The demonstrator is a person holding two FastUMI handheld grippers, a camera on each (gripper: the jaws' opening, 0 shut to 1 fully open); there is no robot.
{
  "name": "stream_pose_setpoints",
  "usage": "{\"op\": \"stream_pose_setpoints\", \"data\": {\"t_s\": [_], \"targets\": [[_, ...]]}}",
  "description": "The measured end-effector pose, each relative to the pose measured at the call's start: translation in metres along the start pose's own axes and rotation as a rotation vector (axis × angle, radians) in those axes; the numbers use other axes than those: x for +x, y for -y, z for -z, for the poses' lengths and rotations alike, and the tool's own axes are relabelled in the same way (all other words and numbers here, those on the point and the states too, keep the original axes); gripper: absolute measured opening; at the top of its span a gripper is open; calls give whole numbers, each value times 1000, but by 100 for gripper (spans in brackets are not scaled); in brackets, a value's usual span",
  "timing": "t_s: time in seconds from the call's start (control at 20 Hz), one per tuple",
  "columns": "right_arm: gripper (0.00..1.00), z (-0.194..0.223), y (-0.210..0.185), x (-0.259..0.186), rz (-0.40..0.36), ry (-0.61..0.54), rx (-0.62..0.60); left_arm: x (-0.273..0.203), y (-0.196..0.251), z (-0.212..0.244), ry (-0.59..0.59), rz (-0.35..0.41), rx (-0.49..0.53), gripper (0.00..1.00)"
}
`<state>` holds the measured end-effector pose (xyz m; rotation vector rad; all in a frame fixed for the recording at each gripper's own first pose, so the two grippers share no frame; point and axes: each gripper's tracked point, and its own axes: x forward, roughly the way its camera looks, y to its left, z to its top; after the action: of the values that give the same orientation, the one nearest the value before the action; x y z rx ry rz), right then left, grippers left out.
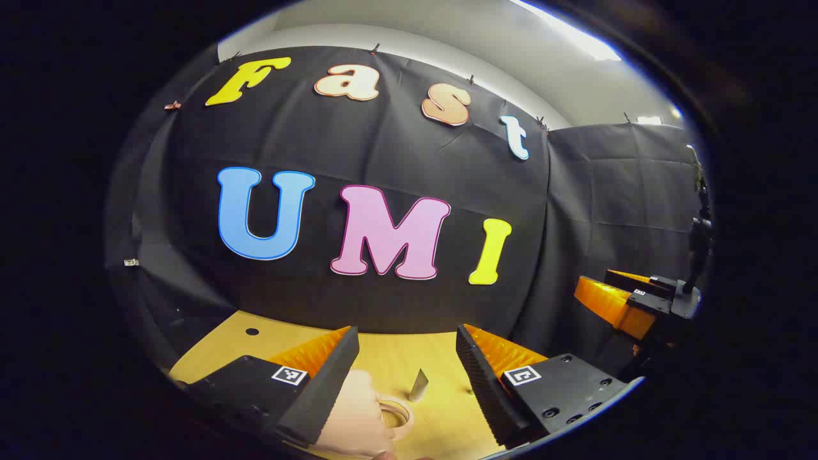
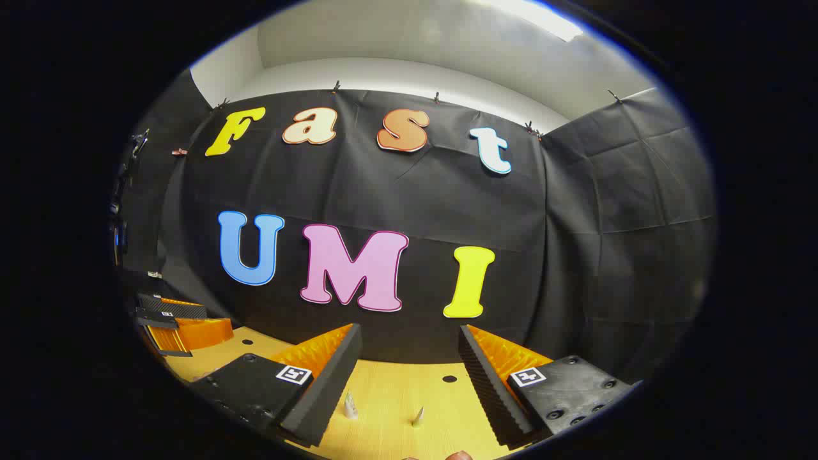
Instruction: First open the suitcase, pack the skin care products into it, and then close the suitcase.
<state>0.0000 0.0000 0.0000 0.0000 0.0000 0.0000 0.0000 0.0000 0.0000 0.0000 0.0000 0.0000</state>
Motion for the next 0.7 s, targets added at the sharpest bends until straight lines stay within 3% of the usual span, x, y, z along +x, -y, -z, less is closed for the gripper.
{"op": "stream_pose_setpoints", "data": {"t_s": [0.7], "targets": [[96, 4, -12, 6, -8, -5, -24, 4, -12, 11, -34, 8, 16, 96]]}}
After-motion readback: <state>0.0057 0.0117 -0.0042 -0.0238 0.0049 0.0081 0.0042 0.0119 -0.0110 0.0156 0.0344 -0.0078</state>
